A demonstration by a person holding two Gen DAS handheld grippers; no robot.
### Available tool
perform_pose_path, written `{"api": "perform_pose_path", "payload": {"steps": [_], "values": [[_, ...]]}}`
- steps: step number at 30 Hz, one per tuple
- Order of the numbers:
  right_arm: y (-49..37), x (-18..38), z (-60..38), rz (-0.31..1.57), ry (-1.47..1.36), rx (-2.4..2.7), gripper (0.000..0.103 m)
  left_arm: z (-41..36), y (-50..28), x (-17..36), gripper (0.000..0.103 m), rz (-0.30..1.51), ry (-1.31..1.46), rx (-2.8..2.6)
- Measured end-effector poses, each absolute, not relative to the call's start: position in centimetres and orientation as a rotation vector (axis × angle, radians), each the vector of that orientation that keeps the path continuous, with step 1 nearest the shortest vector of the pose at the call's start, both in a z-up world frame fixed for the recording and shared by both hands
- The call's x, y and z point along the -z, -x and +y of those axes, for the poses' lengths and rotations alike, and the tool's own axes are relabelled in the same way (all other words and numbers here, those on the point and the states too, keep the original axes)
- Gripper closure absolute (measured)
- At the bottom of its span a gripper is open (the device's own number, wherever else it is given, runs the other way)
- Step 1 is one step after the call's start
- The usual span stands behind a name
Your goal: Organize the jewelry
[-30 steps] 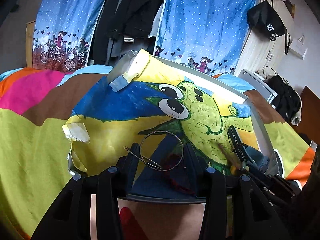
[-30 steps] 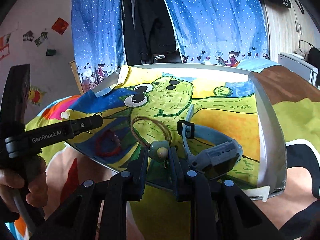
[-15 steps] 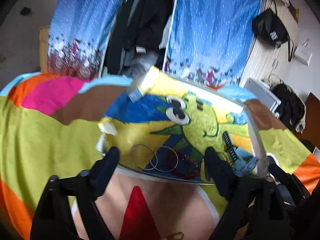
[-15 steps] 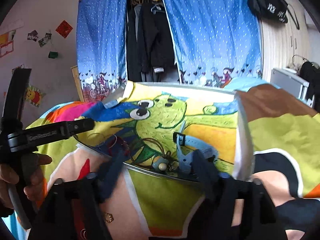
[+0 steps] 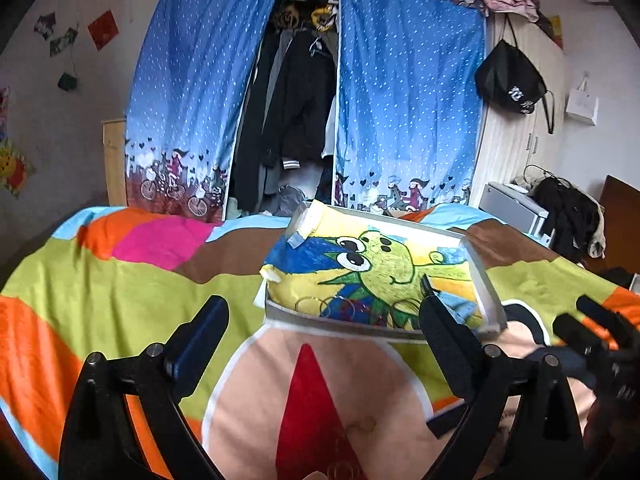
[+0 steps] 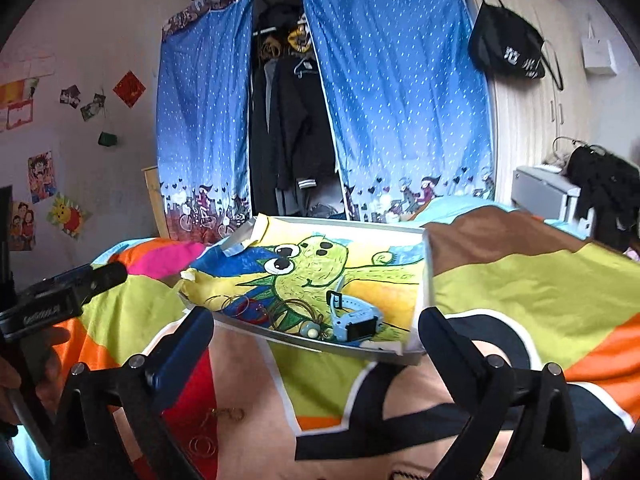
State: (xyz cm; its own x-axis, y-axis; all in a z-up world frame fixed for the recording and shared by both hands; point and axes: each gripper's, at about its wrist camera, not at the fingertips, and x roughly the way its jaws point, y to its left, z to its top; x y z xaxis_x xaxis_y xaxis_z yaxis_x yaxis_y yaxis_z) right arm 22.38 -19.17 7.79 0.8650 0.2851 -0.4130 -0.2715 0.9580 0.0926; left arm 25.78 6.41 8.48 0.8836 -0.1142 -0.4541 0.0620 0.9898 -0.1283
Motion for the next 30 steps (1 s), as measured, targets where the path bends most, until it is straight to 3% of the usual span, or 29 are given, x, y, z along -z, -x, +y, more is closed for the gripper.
{"api": "perform_pose_path", "payload": {"steps": [16, 30], "values": [[-8.6, -8.0, -21.7, 0.412, -0.026, -0.245, 0.000, 3.4, -12.1, -8.6, 0.009, 0.466, 0.051, 0.198], [-2.4, 0.0, -23.2, 0.579, -0.078, -0.160, 0.000, 2.9, -7.0, -0.3, 0.009, 0.622, 0.042, 0.177]]}}
